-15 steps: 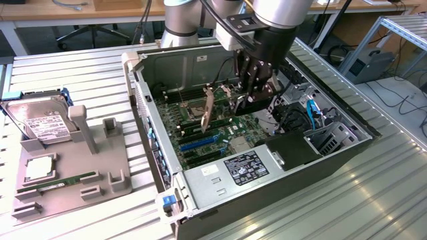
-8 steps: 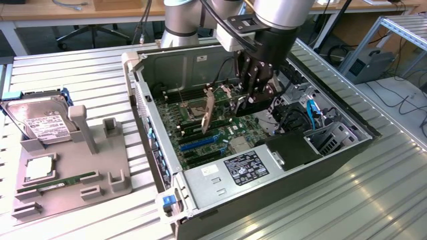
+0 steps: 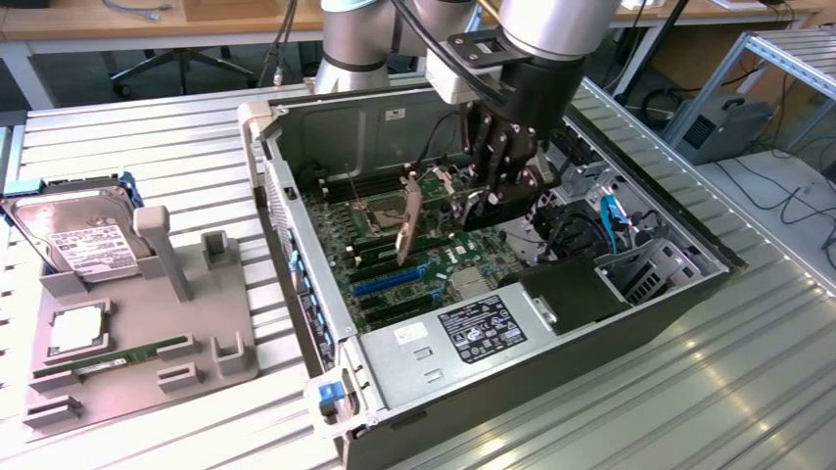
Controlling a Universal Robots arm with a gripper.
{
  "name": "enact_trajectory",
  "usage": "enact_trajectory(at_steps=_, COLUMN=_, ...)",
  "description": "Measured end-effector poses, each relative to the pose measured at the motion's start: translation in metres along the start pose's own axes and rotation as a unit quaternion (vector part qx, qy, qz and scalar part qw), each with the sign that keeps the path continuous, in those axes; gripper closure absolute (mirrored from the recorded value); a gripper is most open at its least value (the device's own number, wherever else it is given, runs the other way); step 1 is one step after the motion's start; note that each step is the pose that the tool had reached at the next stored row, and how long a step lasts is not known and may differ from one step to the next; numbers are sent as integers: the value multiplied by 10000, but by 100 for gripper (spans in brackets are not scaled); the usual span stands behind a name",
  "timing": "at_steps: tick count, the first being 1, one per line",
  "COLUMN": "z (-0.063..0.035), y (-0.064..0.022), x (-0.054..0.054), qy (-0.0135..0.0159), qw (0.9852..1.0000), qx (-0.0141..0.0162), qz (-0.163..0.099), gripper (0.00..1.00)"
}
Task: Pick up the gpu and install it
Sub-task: 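Insert the gpu into the slot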
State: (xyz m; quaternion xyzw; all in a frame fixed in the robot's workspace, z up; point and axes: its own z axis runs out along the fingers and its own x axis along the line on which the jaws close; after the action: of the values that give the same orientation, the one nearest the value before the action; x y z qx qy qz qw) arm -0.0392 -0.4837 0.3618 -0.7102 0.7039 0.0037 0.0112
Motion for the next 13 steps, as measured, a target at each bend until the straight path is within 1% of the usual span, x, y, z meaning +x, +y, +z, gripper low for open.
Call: enact_trajectory(at_steps=13, z=1, y=0, x=35, qy=7, qw=10000, qx=0, qz=0, gripper=73)
